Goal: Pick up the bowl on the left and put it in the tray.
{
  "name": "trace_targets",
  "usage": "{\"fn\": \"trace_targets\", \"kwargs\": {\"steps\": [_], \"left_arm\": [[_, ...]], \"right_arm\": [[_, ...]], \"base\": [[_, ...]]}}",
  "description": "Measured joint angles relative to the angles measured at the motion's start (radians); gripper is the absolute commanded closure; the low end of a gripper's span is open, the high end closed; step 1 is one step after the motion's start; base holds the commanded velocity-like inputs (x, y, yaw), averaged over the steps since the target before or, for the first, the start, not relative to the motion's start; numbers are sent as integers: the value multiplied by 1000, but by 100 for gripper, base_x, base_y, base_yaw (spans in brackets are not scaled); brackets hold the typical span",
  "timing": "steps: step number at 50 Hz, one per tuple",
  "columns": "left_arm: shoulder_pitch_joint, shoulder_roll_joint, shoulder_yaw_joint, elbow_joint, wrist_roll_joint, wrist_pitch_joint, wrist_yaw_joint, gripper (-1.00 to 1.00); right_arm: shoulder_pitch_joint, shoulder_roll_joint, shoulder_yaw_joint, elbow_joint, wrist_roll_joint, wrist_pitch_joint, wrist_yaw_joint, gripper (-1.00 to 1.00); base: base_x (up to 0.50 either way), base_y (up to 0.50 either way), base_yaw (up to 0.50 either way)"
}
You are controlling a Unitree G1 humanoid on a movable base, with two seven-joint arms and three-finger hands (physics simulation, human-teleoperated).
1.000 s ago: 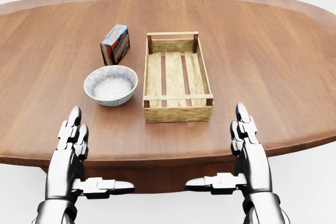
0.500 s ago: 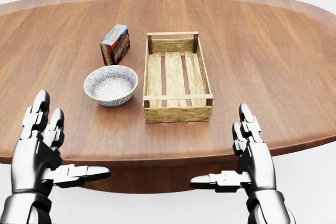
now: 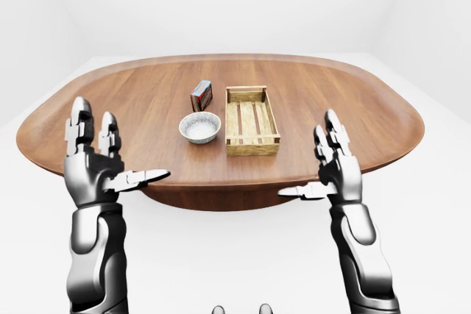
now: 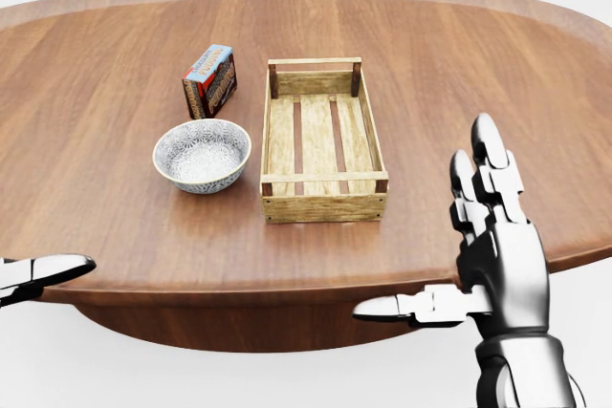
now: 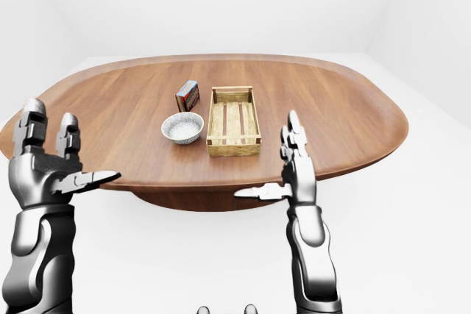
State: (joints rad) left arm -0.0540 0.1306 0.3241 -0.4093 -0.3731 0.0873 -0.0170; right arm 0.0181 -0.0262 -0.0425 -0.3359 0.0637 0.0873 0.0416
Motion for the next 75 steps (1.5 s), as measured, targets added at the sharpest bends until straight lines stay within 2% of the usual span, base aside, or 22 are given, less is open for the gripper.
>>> {"fn": "trace_targets", "kwargs": {"steps": [8,13,28,38,45,59,70,75], "left_arm": [[-12,21,33,-19,-39,0,13,-100],[-16,29,45,-25,-54,0,19,-100],[-23,44,70,-39,-85,0,31,-100],[-20,45,73,-48,-90,0,34,-100],[-21,50,83,-52,-100,0,35,-100],[-21,56,94,-62,-113,0,39,-100],[-19,60,101,-72,-119,0,40,-100],[-11,59,102,-79,-119,0,40,-100]], "right_arm": [[2,-7,9,-347,-21,0,-1,-100],[-10,-47,23,-492,11,0,-43,-100],[-35,-358,36,-663,378,0,-394,-100],[-42,-469,40,-694,502,0,-510,-100],[-37,-495,46,-703,529,0,-538,-100],[-21,-494,60,-709,526,0,-543,-100],[-13,-489,63,-711,536,0,-549,-100],[-6,-503,68,-710,535,0,-555,-100]], "base": [[0,0,0],[0,0,0],[0,5,0],[0,50,0],[0,50,0],[0,50,0],[0,0,0],[50,0,0]]}}
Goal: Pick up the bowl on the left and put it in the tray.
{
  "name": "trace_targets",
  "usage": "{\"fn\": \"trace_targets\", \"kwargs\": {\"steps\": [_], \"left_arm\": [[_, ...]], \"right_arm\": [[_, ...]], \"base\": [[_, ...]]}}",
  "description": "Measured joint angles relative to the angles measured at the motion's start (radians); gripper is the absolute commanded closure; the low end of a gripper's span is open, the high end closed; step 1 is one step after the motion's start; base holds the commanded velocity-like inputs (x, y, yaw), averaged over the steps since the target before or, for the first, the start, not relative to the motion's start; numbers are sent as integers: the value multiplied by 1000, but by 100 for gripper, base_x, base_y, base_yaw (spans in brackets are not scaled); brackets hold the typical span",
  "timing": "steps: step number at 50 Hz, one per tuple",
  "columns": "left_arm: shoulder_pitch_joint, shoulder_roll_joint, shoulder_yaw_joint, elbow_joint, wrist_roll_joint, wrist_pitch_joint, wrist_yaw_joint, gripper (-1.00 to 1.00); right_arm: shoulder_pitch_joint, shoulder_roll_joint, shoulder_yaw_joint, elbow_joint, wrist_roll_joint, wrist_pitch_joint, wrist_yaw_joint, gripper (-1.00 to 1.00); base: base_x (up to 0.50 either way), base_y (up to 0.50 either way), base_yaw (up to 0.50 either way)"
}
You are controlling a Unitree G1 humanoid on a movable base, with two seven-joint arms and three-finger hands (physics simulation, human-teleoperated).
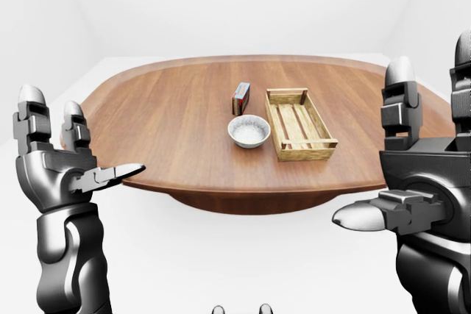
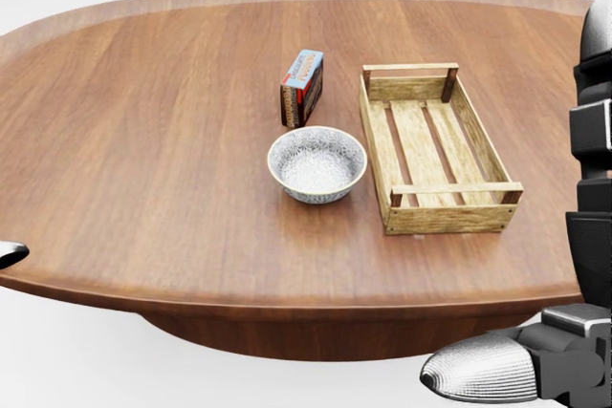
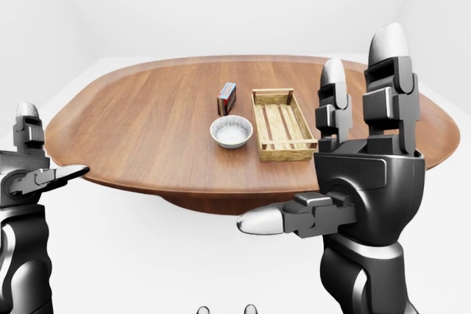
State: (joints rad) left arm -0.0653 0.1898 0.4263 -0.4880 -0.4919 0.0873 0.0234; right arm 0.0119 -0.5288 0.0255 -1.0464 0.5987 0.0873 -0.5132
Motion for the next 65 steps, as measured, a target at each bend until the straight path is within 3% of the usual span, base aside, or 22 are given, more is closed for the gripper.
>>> {"fn": "trace_targets", "kwargs": {"steps": [46,65], "left_arm": [[-8,3,12,-25,-20,0,9,-100],[-8,8,22,-38,-35,0,14,-100]], "right_arm": [[-24,-73,6,-1,49,0,-10,-100],[-15,-62,13,0,33,0,-10,-100]], "base": [[50,0,0],[50,-2,0]]}}
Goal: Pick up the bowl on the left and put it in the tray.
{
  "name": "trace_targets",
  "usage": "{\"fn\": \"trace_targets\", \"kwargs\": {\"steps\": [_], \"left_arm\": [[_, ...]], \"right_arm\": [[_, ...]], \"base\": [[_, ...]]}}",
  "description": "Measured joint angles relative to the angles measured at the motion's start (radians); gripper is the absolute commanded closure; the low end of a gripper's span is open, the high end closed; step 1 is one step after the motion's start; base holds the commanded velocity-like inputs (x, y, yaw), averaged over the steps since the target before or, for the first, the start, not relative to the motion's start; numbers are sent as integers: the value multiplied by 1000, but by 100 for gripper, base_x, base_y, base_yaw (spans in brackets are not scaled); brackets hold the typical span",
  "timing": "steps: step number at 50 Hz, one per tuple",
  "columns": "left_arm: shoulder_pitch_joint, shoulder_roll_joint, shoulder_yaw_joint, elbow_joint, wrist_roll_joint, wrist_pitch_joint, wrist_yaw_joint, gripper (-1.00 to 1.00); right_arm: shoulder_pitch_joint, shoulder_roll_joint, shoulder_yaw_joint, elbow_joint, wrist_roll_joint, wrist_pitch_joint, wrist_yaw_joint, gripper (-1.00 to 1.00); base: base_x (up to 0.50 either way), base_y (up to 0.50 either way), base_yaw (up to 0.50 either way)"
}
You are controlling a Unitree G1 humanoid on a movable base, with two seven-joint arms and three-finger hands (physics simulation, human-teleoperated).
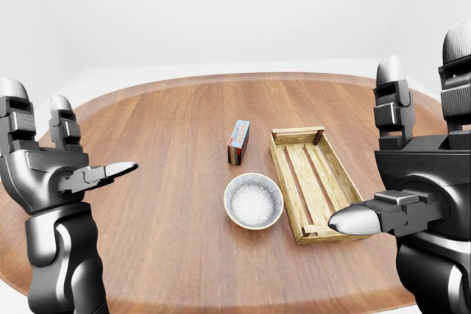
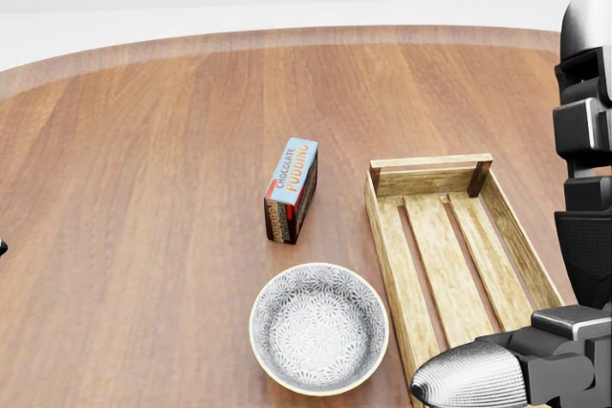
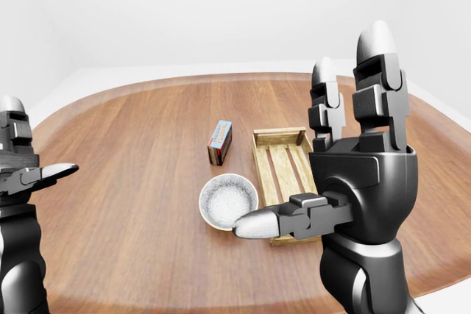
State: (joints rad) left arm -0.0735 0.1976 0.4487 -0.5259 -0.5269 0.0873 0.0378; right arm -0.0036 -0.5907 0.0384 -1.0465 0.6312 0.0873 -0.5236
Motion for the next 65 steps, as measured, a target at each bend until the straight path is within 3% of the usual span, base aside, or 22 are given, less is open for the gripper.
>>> {"fn": "trace_targets", "kwargs": {"steps": [11,26,33,40,51,65], "left_arm": [[-1,3,4,-3,-6,0,3,-100],[0,8,15,-18,-22,0,9,-100],[1,10,22,-28,-32,0,13,-100],[1,13,27,-33,-39,0,15,-100],[0,16,31,-35,-47,0,18,-100],[-8,25,36,-41,-59,0,29,-100]], "right_arm": [[-2,-25,1,0,25,0,0,-100],[-113,-241,11,-1,170,0,0,-100],[-125,-367,137,-1,144,0,0,-100],[-120,-435,216,-1,104,0,0,-100],[-119,-477,286,-1,58,0,0,-100],[-120,-458,353,-1,-59,0,0,-100]], "base": [[28,-1,0],[0,0,0],[0,0,0],[0,0,0],[0,0,0],[0,0,0]]}}
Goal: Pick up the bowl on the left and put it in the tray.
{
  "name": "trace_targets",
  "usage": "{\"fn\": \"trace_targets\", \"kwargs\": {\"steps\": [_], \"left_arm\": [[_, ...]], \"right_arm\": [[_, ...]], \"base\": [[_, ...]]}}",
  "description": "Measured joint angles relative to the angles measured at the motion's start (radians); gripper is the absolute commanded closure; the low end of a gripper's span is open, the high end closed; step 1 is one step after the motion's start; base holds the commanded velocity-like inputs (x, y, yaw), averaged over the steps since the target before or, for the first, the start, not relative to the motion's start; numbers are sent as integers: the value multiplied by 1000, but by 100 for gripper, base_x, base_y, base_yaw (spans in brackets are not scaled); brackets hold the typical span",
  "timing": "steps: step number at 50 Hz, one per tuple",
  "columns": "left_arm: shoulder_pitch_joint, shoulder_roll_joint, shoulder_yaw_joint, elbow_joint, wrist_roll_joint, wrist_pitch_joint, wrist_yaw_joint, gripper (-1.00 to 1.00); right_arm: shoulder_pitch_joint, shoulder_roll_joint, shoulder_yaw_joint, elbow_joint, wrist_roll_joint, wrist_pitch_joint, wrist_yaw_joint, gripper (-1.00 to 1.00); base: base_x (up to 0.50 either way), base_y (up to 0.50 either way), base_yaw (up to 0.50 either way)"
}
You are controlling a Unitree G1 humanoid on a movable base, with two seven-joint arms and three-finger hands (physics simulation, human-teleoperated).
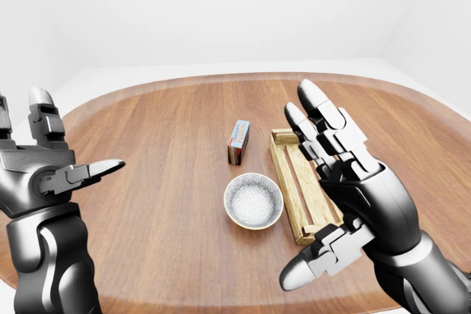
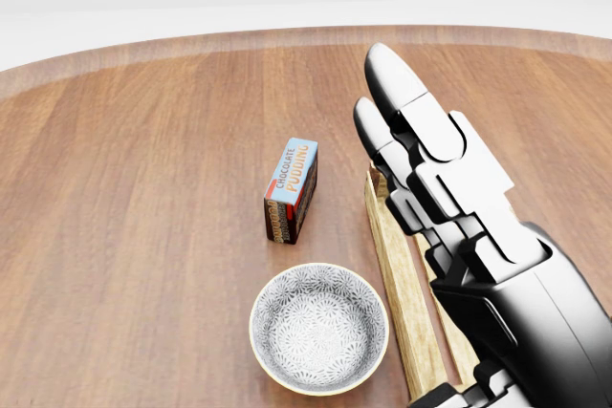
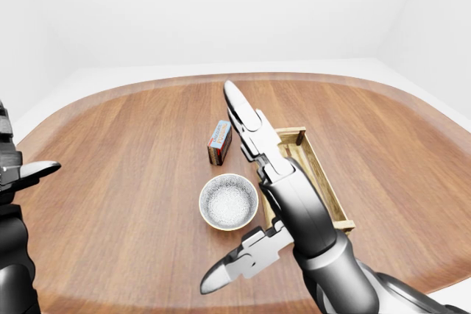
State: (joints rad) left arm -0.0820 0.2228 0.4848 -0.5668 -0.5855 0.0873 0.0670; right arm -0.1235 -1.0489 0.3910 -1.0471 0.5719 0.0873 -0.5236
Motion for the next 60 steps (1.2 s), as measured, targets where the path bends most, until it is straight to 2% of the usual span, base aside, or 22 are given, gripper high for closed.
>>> {"fn": "trace_targets", "kwargs": {"steps": [6,10,13,16,23,27,32,39,44,60], "left_arm": [[3,-2,-2,4,3,0,-4,-100],[4,-3,-2,5,4,0,-5,-100],[5,-3,-1,5,4,0,-6,-100],[5,-3,0,5,3,0,-6,-100],[3,-1,2,2,-2,0,-2,-100],[4,-2,1,2,0,0,-2,-100],[5,-2,0,2,1,0,-3,-100],[5,-2,2,2,-1,0,-3,-100],[5,-1,3,1,-2,0,-2,-100],[2,2,6,3,-8,0,0,-100]], "right_arm": [[20,35,34,0,-125,0,2,-100],[55,86,53,0,-306,0,78,-100],[98,161,66,0,-486,0,232,-100],[148,264,64,7,-667,0,412,-100],[264,562,-39,52,-1087,0,813,-100],[317,703,-109,78,-1324,0,977,-100],[365,834,-176,105,-1539,0,1110,-100],[394,944,-241,137,-1708,0,1216,-100],[405,990,-271,152,-1778,0,1222,-100],[429,1047,-290,197,-1868,0,1222,-100]], "base": [[0,0,0],[0,0,0],[0,0,0],[0,0,0],[0,0,0],[0,0,0],[0,0,0],[0,0,0],[0,0,0],[0,0,0]]}}
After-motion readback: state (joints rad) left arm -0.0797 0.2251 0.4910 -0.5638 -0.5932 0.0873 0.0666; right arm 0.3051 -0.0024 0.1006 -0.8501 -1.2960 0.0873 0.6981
